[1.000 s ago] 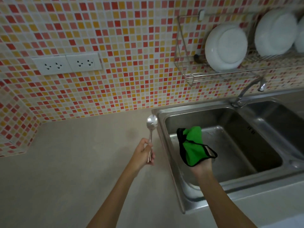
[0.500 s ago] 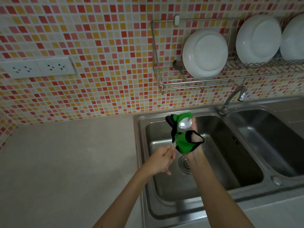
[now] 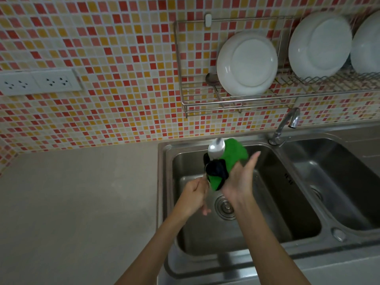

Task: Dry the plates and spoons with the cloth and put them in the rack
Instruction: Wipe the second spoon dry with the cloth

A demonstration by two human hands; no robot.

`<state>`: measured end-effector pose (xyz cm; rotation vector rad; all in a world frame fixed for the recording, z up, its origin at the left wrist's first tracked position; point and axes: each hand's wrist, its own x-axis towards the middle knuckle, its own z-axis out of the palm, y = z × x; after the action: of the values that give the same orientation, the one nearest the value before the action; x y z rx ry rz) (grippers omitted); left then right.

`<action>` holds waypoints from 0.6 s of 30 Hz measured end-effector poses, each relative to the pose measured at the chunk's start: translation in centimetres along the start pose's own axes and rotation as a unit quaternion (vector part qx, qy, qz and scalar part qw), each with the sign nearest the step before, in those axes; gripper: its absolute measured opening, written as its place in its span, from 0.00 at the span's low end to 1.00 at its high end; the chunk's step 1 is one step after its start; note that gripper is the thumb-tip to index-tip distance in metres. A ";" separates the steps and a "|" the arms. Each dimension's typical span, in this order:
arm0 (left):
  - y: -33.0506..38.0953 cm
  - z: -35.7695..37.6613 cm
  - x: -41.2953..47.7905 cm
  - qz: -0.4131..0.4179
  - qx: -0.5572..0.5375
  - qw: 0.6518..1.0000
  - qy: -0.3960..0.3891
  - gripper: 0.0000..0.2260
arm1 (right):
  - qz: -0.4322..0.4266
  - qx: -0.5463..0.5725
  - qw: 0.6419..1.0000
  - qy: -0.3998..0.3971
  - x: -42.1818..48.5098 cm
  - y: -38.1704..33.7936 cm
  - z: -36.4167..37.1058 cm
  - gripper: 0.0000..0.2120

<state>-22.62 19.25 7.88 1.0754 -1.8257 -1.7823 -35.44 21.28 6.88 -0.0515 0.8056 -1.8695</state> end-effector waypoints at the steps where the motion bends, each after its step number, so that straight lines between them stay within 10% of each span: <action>1: -0.1 -0.1 0.1 -0.005 -0.003 1.000 -0.002 0.16 | -0.005 0.042 0.999 0.005 0.4 -0.3 -0.1 0.44; 8: 0.5 0.9 0.8 0.013 0.029 0.998 -0.045 0.17 | -0.048 0.054 0.997 0.030 2.7 -1.4 0.2 0.18; 18: 1.3 0.9 1.8 0.021 0.047 0.998 -0.046 0.17 | -0.041 -0.082 0.996 -0.002 3.0 -0.3 0.8 0.12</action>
<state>-24.76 18.41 8.61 0.9977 -1.9892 -1.7639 -36.72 18.39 6.73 -0.1935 0.9654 -1.8752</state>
